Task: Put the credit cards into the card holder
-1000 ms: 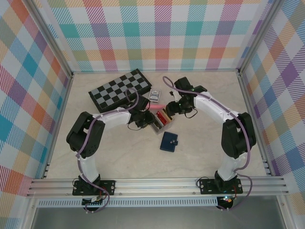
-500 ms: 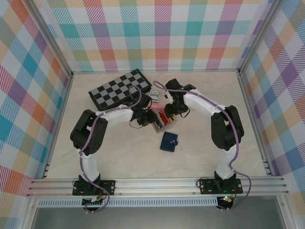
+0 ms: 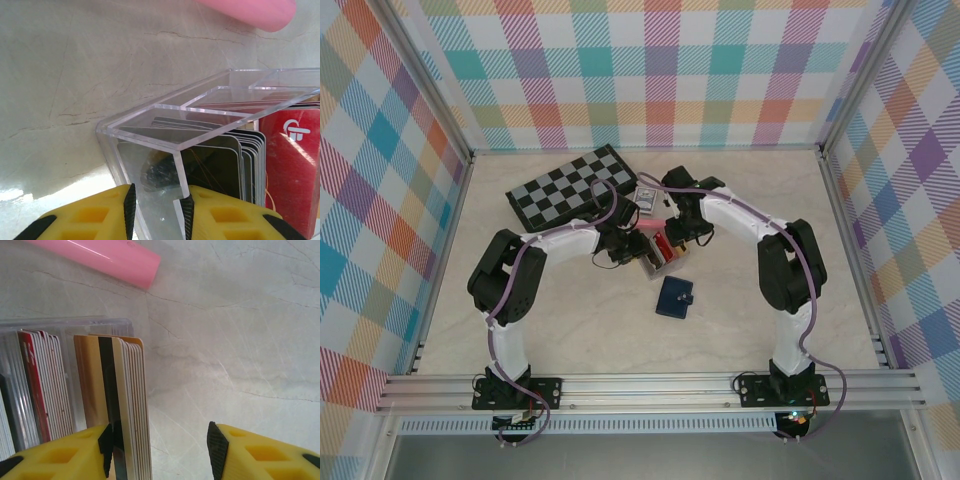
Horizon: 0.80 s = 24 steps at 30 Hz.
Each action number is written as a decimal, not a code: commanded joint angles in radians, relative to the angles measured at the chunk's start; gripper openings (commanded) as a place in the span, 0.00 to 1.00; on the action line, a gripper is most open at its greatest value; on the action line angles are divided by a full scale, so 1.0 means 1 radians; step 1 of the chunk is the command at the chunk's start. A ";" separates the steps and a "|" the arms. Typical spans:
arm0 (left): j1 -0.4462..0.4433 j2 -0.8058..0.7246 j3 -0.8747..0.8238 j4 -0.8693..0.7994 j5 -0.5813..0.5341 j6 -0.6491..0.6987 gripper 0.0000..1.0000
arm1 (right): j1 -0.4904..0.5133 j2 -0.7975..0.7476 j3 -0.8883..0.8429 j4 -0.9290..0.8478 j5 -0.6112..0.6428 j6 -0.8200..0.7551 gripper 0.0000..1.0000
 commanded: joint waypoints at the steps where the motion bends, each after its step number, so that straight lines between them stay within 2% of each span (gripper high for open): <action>1: -0.009 0.045 -0.004 -0.074 -0.011 0.011 0.31 | -0.005 -0.047 0.020 -0.024 0.023 -0.013 0.53; 14: -0.010 0.051 -0.004 -0.070 -0.004 0.007 0.31 | 0.008 -0.055 0.022 -0.027 -0.013 -0.021 0.42; 20: -0.010 0.051 -0.001 -0.069 0.000 0.007 0.31 | 0.007 -0.047 0.028 -0.014 -0.079 -0.003 0.49; 24: -0.009 0.053 0.003 -0.070 0.003 0.007 0.31 | 0.007 -0.008 0.047 -0.014 -0.055 0.002 0.49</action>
